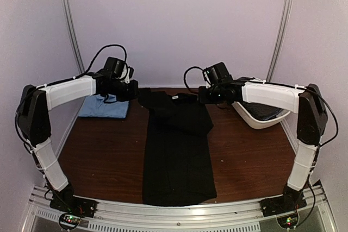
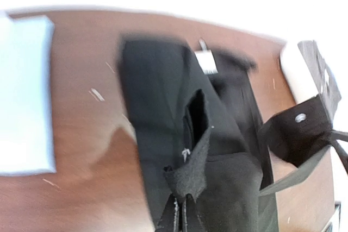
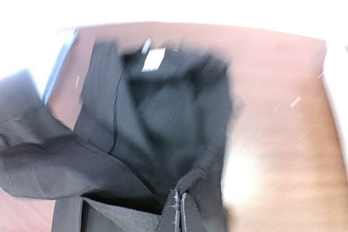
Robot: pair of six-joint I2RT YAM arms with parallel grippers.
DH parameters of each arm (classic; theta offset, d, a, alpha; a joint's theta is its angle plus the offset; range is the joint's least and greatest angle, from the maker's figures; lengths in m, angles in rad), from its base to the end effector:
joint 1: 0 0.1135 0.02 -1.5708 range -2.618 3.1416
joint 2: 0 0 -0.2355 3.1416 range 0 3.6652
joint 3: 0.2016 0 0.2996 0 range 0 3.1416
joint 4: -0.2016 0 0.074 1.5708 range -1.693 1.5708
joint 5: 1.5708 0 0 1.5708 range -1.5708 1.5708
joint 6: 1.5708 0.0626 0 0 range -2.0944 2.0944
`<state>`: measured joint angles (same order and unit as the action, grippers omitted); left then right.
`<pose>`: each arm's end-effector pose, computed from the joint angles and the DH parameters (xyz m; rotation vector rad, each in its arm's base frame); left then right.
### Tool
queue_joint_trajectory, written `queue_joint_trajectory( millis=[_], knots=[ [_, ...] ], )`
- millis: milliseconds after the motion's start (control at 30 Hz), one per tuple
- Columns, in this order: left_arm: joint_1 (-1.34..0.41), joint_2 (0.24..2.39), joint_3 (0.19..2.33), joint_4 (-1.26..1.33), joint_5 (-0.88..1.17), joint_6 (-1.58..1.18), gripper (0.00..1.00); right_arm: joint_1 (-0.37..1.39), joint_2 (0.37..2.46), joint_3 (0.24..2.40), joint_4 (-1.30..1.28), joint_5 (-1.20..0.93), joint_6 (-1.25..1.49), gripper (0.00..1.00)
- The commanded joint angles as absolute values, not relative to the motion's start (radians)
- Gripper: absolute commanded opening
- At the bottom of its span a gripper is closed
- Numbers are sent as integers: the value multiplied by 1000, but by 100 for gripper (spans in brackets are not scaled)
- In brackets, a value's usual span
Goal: Fold and stack the long sleeve shirts
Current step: Flatten out the crumpled shirt at the center of the board.
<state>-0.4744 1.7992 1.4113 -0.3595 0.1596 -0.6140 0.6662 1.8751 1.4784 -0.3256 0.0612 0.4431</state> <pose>0.4112 -0.2223 0.1951 -0.0845 2.4208 -0.7129 0.3851 0.2979 0.1899 -0.2286 2.3323 0.4964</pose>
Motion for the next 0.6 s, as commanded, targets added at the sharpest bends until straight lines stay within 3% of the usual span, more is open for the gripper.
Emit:
queue_joint_trajectory(
  millis=[0,300,567],
  knots=[
    [-336,1742,1561,-416,105,-562,0,552,1820,1596,-383,141,351,0],
    [-70,1756,1815,-506,107,-524,0,219,1761,1774,-454,155,299,0],
    [-25,1775,1856,-519,103,-508,0,128,1704,1757,-452,141,299,0]
  ],
)
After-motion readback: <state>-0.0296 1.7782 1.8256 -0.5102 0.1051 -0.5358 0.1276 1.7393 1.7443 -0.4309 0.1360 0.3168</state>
